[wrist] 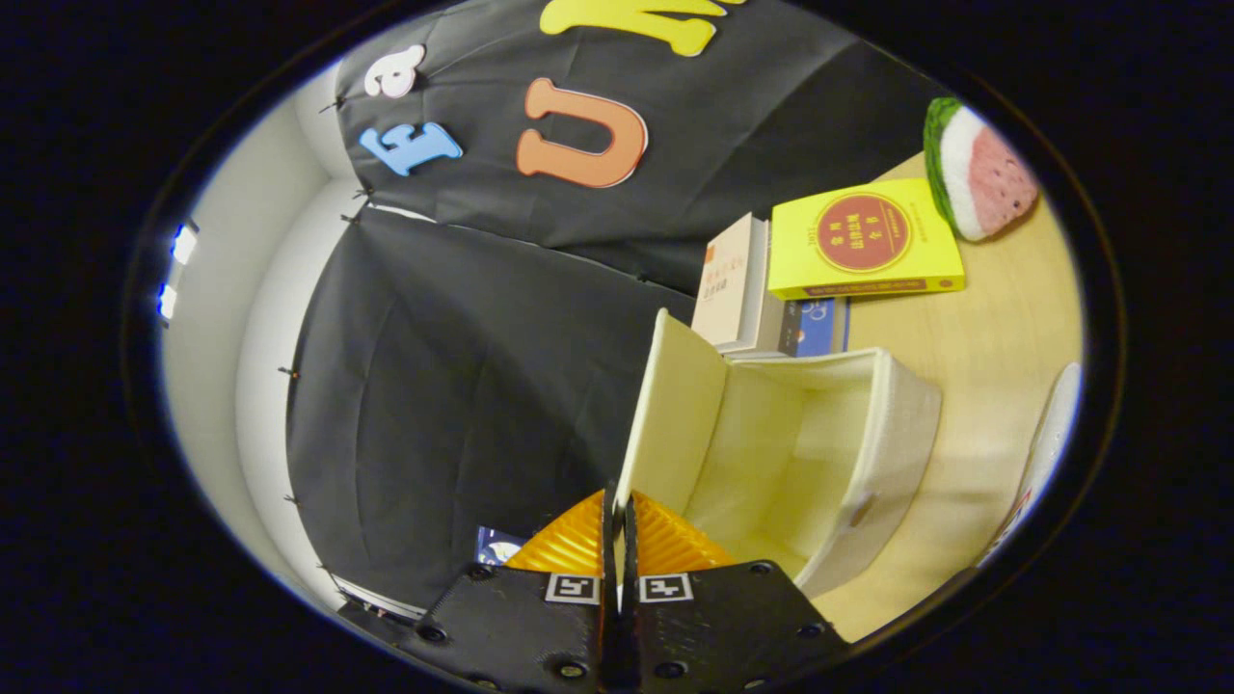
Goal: Open the storage box then place both shoes into the box .Put the left shoe in first, then the right shoe, with the right side of both shoes facing outward in a uniform manner.
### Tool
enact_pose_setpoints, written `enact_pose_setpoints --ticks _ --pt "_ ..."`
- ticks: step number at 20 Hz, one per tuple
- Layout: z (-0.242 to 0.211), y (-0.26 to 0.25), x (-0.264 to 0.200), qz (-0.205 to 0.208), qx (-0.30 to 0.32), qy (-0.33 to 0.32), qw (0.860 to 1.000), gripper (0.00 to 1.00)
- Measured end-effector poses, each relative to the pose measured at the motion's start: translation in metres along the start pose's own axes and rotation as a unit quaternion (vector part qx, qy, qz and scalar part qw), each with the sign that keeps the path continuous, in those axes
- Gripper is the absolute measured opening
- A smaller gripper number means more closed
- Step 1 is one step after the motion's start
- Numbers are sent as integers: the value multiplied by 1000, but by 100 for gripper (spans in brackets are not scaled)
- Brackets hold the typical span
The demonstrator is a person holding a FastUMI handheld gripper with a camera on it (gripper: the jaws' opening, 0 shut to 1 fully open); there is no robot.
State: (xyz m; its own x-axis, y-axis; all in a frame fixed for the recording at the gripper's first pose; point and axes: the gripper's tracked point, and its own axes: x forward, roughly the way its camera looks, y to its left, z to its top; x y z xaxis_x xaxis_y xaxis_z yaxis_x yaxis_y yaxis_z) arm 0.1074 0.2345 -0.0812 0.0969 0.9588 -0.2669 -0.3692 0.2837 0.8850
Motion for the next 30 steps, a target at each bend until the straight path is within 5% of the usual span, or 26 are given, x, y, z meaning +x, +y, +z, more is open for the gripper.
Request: enact_pose_setpoints --ticks 12,15,19,24,30 --pt "16 92 137 -47 -73 11 996 12" --pt "10 110 159 -54 -76 21 995 41" --pt "-5 120 155 -88 -130 32 987 95" --pt "-18 97 112 -145 -169 34 974 95" --pt "-17 22 28 -212 -148 9 966 95"
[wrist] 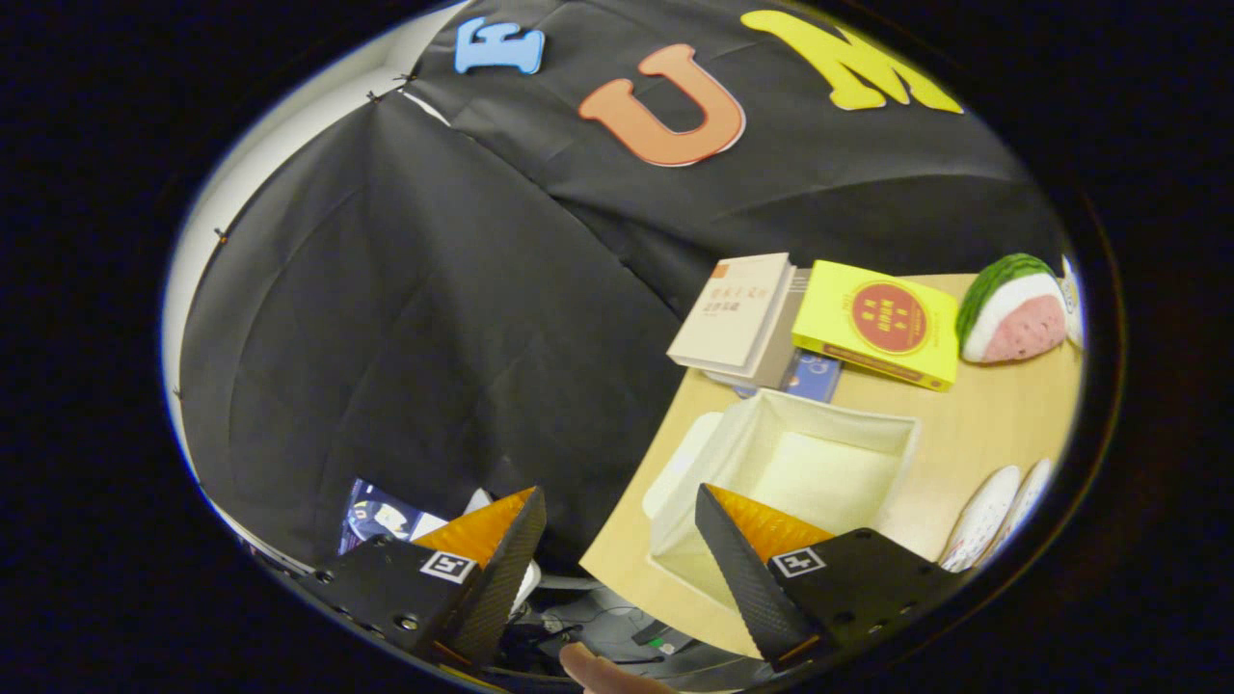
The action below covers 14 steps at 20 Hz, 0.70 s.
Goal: Open the storage box then place both shoes into the box .Put the left shoe in first, then the right shoe, with the right side of both shoes facing outward in a uniform manner.
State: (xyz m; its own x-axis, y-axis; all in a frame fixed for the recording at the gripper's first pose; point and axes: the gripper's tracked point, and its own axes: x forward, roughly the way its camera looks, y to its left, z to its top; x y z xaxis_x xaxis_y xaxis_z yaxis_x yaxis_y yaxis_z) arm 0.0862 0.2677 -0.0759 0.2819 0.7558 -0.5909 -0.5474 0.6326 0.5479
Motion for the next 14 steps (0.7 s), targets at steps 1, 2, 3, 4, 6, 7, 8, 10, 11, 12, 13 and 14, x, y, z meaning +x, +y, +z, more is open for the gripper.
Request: enact_pose_setpoints --ticks 1,2,3,4,6,7,8,10,11,12,13,14 --pt "-6 -20 -9 -15 1 -1 1000 95" --pt "-12 -43 -17 -33 3 1 999 95" --pt "-21 -72 -25 -56 5 4 998 94" --pt "-28 -95 -32 -75 10 8 997 94" --pt "-44 -136 -44 -108 23 16 994 94" --pt "-52 -157 -51 -124 28 21 992 94" --pt "-59 -177 -58 -141 32 24 989 94" --pt "-74 -218 -67 -173 35 32 984 94" --pt "-85 -240 -68 -189 36 43 980 93" --pt "-95 -258 -70 -203 38 52 977 93" --pt "-108 -275 -73 -218 37 65 973 91" --pt "-119 -292 -75 -233 34 74 969 91"
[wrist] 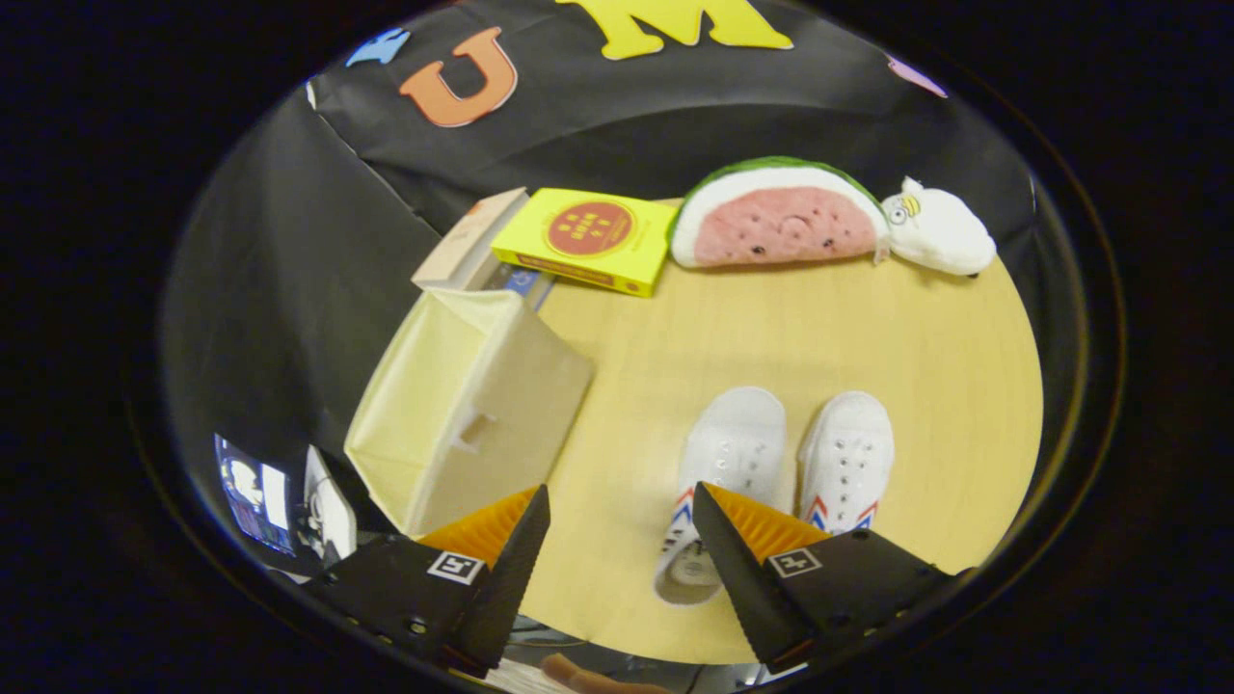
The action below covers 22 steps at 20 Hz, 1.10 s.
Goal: Open the storage box then place both shoes into the box .Put the left shoe in first, then the right shoe, with the right side of both shoes facing outward in a uniform manner.
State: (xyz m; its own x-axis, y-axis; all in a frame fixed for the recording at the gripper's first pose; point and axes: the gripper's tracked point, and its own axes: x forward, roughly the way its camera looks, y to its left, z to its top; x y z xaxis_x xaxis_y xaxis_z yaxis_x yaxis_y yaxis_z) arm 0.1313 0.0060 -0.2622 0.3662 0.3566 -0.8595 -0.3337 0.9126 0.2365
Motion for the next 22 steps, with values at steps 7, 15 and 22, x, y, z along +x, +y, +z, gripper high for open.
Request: enact_pose_setpoints --ticks 7,15,22 --pt "-53 -54 50 -30 4 67 997 80" --pt "-58 -67 72 -47 -16 98 994 32" --pt "-60 -70 74 3 47 101 994 0"
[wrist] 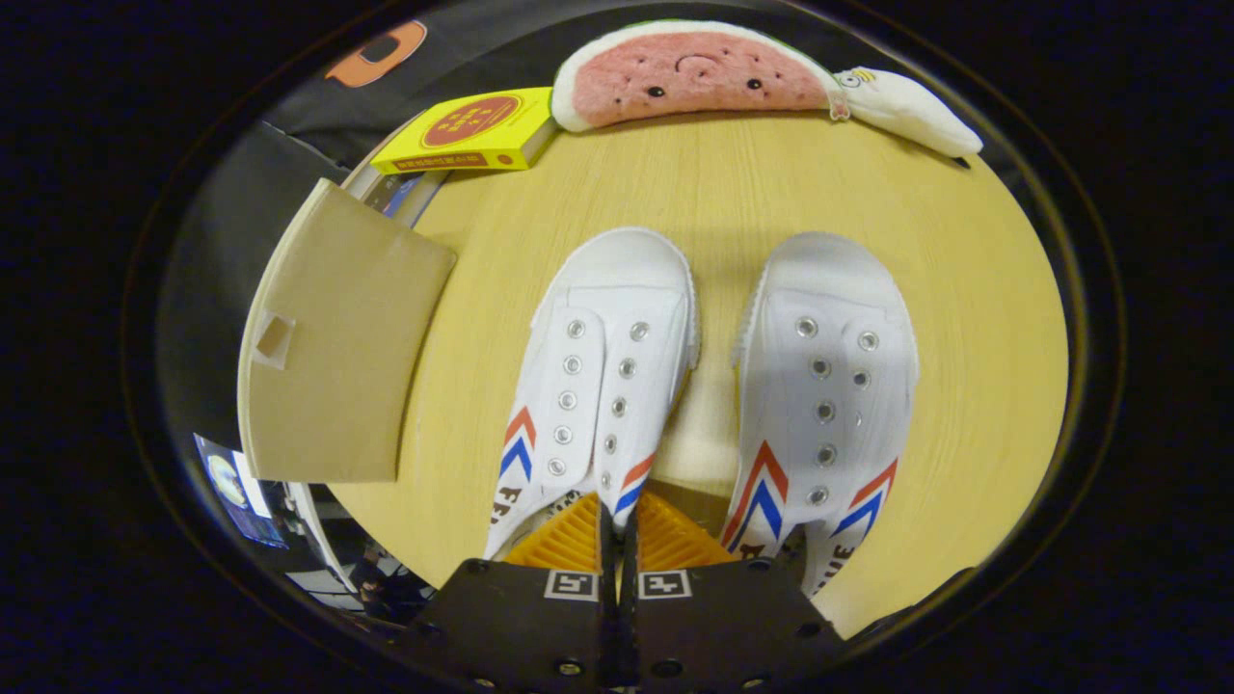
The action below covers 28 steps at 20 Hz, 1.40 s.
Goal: Open the storage box then place both shoes into the box .Put the left shoe in first, then the right shoe, with the right side of both shoes facing outward in a uniform manner.
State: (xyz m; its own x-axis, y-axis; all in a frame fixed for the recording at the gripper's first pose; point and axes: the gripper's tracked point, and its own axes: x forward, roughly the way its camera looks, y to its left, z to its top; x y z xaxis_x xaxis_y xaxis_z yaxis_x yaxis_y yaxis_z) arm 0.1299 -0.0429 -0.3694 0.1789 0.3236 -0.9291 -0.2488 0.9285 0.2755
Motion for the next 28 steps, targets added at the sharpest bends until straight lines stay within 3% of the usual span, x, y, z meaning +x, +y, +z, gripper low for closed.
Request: enact_pose_setpoints --ticks 7,11,14,17,22,28 --pt "-5 29 -29 87 58 -25 994 0" --pt "15 56 -70 113 51 -75 990 0" --pt "32 88 -106 120 43 -111 986 0" --pt "42 136 -138 157 48 -123 979 0" --pt "47 210 -149 149 22 -136 979 0" --pt "46 296 -110 147 35 -107 983 0"
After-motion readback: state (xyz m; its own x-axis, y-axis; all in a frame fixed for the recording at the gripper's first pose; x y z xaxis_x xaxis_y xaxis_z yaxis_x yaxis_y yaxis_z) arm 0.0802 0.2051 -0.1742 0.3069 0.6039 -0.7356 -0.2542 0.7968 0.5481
